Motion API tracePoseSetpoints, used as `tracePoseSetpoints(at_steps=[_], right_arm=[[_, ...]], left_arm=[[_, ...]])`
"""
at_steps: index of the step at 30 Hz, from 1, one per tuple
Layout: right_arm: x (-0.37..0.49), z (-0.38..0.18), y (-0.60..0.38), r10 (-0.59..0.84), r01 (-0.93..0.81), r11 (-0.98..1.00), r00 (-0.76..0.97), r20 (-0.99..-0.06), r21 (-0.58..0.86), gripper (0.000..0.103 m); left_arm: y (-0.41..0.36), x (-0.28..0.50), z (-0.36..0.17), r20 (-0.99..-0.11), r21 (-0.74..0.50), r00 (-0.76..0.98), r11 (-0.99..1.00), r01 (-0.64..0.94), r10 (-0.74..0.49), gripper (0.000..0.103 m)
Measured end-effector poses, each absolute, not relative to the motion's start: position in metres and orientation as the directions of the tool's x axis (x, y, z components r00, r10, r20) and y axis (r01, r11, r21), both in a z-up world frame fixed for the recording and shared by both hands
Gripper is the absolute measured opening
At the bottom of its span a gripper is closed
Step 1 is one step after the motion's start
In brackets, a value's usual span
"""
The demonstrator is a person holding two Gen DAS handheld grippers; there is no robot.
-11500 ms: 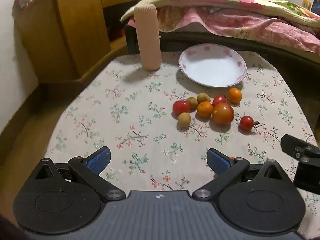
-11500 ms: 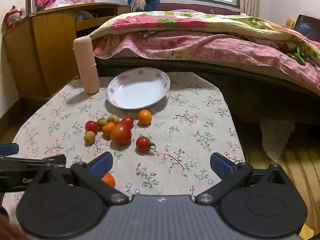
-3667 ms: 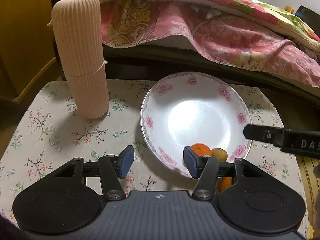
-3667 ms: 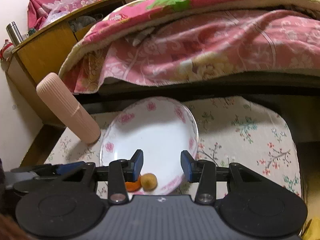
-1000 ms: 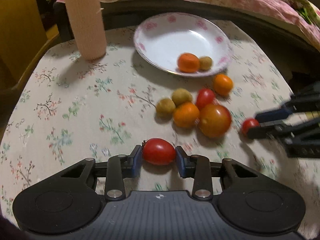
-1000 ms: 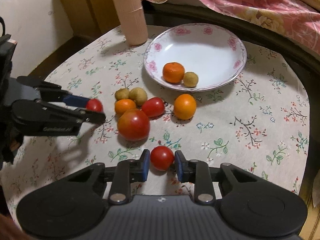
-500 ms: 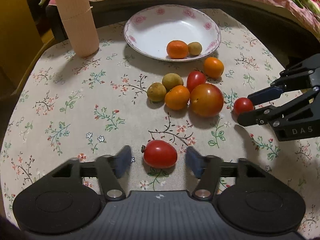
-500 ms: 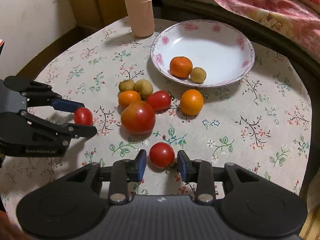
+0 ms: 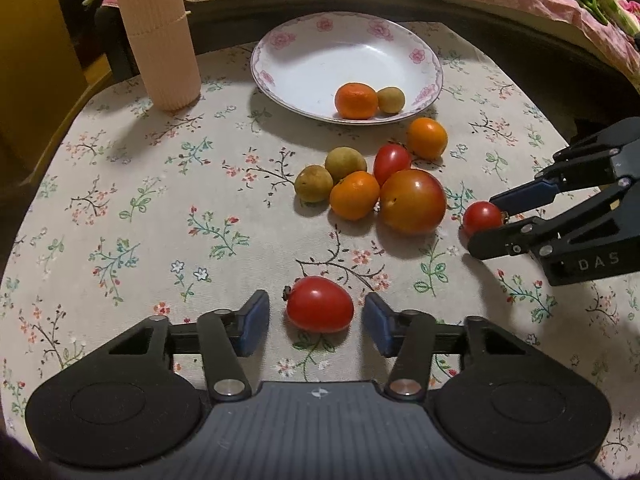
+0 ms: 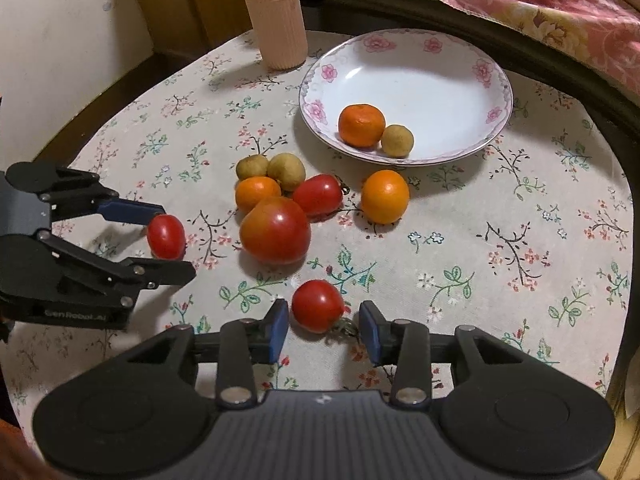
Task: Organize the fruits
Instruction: 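Carry both held tomatoes up and over the white plate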
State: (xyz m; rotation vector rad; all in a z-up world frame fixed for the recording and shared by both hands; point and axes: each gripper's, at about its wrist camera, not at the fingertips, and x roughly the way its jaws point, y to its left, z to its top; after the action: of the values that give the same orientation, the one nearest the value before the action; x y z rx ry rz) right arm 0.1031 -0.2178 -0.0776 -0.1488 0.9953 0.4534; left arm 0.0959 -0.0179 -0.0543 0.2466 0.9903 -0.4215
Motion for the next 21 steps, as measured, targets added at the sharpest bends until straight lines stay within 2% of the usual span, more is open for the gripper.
tracePoseSetpoints(at_steps=[2, 5, 9, 21], right_arm=[[0.103, -0.078, -0.217, 0.296, -0.435, 0.897, 0.465, -0.834, 0.077, 0.051], [0.103, -0.077, -0.216, 0.288, -0.434, 0.898, 0.467, -0.836, 0.067, 0.049], [0.103, -0.077, -0.213, 0.277, -0.442, 0.896, 0.471, -0.838, 0.047, 0.046], [0.103, -0.063, -0.215, 0.299, -0.425, 0.903, 0.501, -0.812, 0.070, 0.044]], left_arm=[[-0.018, 0.096, -0.054, -0.847, 0.012, 0.480, 0.896, 0.445, -0.227, 0.056], [-0.017, 0.097, -0.053, -0.845, 0.002, 0.481, 0.899, 0.439, -0.233, 0.044], [-0.019, 0.097, -0.053, -0.848, 0.011, 0.479, 0.895, 0.446, -0.228, 0.044], [-0.029, 0.102, -0.043, -0.829, -0.025, 0.488, 0.891, 0.454, -0.272, 0.044]])
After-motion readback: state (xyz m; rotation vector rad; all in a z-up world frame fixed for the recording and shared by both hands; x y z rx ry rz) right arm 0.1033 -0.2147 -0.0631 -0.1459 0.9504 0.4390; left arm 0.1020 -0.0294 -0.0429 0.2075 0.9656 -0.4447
